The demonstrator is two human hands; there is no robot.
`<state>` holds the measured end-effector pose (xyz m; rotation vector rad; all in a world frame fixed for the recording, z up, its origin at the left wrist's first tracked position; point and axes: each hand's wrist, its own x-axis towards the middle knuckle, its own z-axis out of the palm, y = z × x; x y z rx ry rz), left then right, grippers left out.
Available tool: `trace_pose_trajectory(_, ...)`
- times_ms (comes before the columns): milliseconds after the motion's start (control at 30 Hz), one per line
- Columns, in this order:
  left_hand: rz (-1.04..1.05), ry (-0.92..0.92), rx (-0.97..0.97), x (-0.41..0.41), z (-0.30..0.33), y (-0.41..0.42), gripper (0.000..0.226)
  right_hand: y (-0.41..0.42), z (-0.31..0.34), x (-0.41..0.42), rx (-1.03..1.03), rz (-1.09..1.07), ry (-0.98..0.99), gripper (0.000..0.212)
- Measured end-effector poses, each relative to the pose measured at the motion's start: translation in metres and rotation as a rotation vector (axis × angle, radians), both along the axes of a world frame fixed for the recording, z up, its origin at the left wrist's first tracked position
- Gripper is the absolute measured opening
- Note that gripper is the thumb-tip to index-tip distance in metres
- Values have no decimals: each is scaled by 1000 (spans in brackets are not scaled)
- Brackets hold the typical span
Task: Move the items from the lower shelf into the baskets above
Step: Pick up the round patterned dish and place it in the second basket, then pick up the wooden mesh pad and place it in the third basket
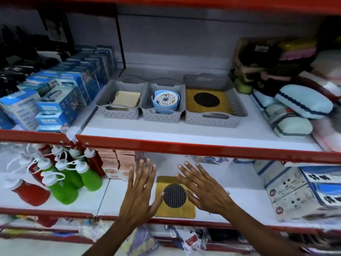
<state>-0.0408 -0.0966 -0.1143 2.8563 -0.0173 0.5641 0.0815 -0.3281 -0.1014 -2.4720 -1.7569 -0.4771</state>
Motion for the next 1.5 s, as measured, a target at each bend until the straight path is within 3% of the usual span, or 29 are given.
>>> trace_pose_trajectory(167,18,339,-100,8,-72,-11,76,-14,-69,0,-206,-295,337,62)
trace_pose_trajectory(300,80,578,-180,19,-98,-16,112,-14,-107,-2,-225,-537,521,102)
trace_pose_trajectory(400,139,689,-155,26,-101,-18,101,-12,-113,-7,-178,-646,668,128)
trace_pose_trajectory(467,165,696,-180,28,-99,-20,88,-6,-107,-11,-140,-724,757,111)
trace_pose_trajectory(567,198,629,-315,32,-90,-27,63,4,-108,-10,-14,-804,860,57)
trace_pose_trajectory(733,368,440,-590,44,-72,-25,32,11,-103,-8,515,-945,1014,25)
trace_pose_trajectory(900,448,171,-910,30,-48,-21,32,6,-77,-20,828,-904,1002,32)
trace_pose_trajectory(1100,386,-63,-1009,-6,-7,-8,38,0,-21,-37,1016,-747,1035,33)
trace_pose_trajectory(1333,173,-397,-1161,-18,101,-12,43,5,89,-42,1336,-383,849,35)
trace_pose_trajectory(1500,-19,-394,-1334,9,165,-5,42,20,153,-15,1486,-304,869,31)
